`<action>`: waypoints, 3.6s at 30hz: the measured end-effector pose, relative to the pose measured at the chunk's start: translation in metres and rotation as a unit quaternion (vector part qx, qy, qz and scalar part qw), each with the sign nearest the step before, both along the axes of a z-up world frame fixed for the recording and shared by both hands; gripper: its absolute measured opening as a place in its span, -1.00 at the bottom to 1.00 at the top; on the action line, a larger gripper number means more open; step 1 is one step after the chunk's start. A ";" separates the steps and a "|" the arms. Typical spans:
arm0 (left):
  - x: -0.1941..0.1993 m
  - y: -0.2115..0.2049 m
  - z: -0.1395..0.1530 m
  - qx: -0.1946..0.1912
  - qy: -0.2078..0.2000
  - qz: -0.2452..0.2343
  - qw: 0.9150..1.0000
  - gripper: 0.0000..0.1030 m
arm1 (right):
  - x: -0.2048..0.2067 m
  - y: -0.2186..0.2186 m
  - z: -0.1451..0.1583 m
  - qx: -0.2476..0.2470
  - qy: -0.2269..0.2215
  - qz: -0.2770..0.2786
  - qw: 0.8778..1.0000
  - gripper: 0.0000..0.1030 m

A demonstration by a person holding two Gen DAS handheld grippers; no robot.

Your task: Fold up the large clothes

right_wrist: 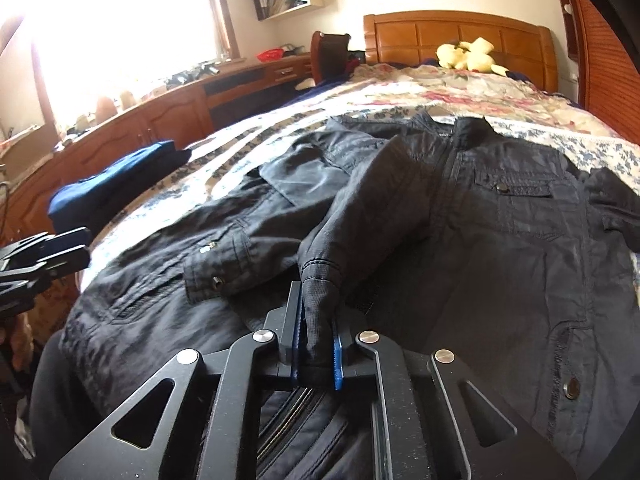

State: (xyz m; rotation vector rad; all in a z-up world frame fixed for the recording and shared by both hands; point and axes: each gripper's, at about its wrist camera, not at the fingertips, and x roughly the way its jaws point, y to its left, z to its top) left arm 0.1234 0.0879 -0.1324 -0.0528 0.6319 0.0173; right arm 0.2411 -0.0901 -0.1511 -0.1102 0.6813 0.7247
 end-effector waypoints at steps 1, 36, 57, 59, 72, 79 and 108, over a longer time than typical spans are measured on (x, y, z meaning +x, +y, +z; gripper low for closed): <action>0.000 -0.002 0.000 -0.001 0.000 -0.002 1.000 -0.19 | -0.005 -0.003 0.004 0.002 -0.003 0.001 1.000 -0.86; 0.125 -0.086 0.016 -0.004 -0.039 -0.119 0.992 -0.19 | 0.038 -0.096 0.005 -0.099 -0.009 -0.120 0.988 0.08; 0.141 -0.095 -0.015 -0.012 -0.057 -0.125 0.990 -0.19 | 0.039 -0.099 -0.013 -0.126 0.030 -0.136 0.982 0.20; 0.141 -0.094 -0.015 -0.016 -0.059 -0.125 0.990 -0.19 | 0.032 -0.108 -0.005 -0.110 0.035 -0.135 0.984 0.20; 0.139 -0.093 -0.016 -0.017 -0.064 -0.119 0.991 -0.19 | 0.056 -0.236 0.042 -0.172 -0.006 -0.259 0.950 0.20; 0.141 -0.095 -0.018 -0.014 -0.060 -0.119 0.991 -0.19 | 0.086 -0.323 0.056 -0.174 -0.019 -0.363 0.915 0.20; 0.144 -0.098 -0.023 -0.008 -0.052 -0.123 0.991 -0.19 | 0.180 -0.502 0.060 -0.148 0.075 -0.562 0.811 0.20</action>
